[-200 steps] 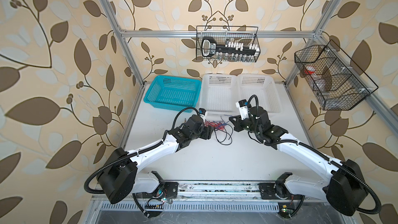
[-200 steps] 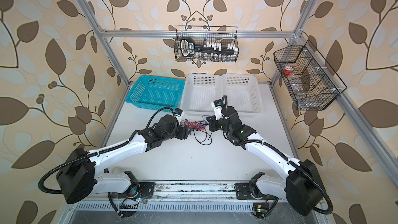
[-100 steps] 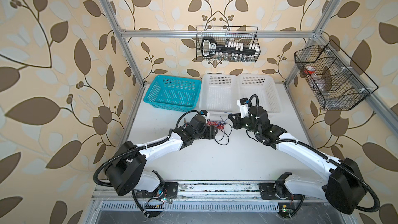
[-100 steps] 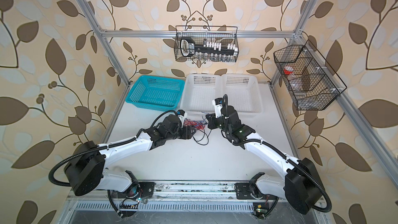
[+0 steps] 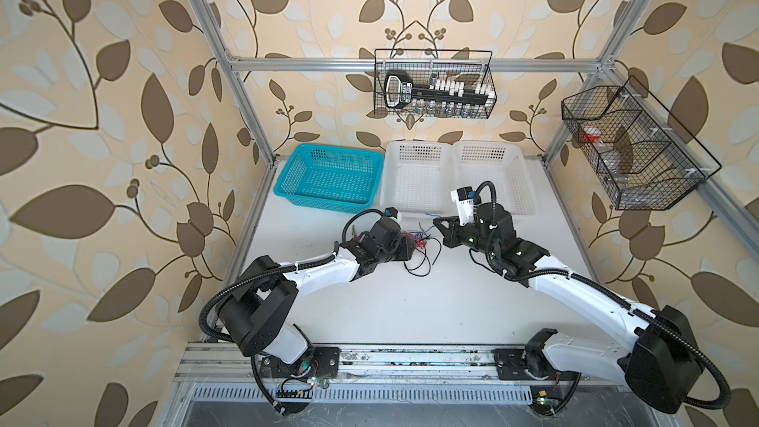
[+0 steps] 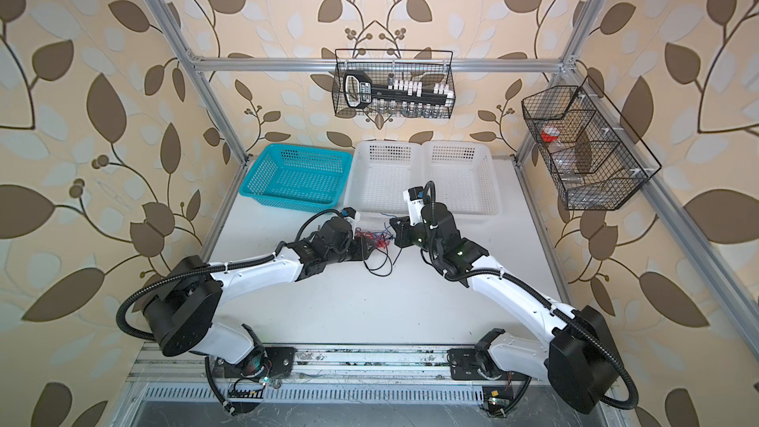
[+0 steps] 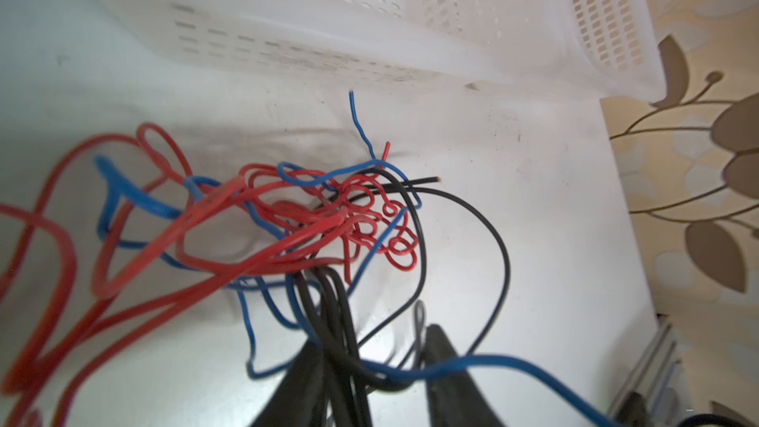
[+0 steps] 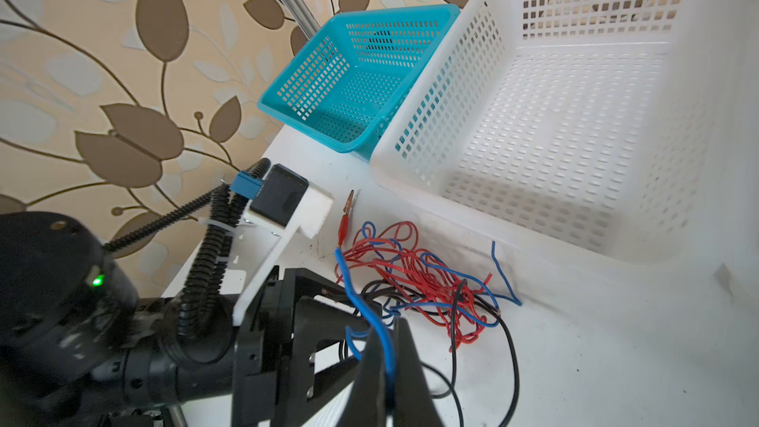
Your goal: Untangle the cables
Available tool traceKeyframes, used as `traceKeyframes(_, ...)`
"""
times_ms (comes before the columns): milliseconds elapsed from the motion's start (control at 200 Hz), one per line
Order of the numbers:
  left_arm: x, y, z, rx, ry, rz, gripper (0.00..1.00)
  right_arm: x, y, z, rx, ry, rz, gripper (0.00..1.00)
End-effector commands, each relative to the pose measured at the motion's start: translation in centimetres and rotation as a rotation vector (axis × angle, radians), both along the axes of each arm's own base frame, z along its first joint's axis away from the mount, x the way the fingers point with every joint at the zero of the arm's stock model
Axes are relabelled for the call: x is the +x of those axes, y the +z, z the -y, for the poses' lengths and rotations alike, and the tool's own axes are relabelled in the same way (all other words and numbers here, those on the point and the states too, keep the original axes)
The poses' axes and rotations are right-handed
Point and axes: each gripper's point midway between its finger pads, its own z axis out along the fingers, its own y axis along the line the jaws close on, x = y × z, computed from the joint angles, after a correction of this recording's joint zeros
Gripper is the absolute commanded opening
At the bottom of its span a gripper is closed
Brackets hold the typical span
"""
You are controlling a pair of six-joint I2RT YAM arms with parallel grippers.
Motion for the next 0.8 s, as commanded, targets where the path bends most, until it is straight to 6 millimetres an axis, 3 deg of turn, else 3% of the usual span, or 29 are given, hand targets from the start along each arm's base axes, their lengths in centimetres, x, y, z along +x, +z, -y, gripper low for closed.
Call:
traceKeyframes(0, 1.4, 1.1, 0.1, 0.012, 0.043, 0.045, 0.15, -0.7, 1.7, 0.2, 0.03, 0.007, 0.033, 0.0)
traceKeyframes(70, 1.2, 0.4, -0.3, 0.039, 0.051, 0.031, 0.0, -0.8, 2.1, 0.8, 0.012, -0.008, 0.048, 0.0)
traceKeyframes(240, 0.9, -0.7, -1.9, 0.103, 0.092, 0.017, 0.0, -0.5, 2.7, 2.9, -0.015, -0.058, 0.066, 0.0)
traceKeyframes(470, 0.6, -2.1, -5.8, 0.272, 0.209, -0.017, 0.0, -0.1, 3.2, 7.0, -0.025, -0.138, 0.068, 0.0)
traceKeyframes(795, 0.5, -3.6, -8.8, 0.343, 0.309, -0.072, 0.0, -0.1, 2.3, 12.0, -0.084, -0.242, 0.026, 0.0)
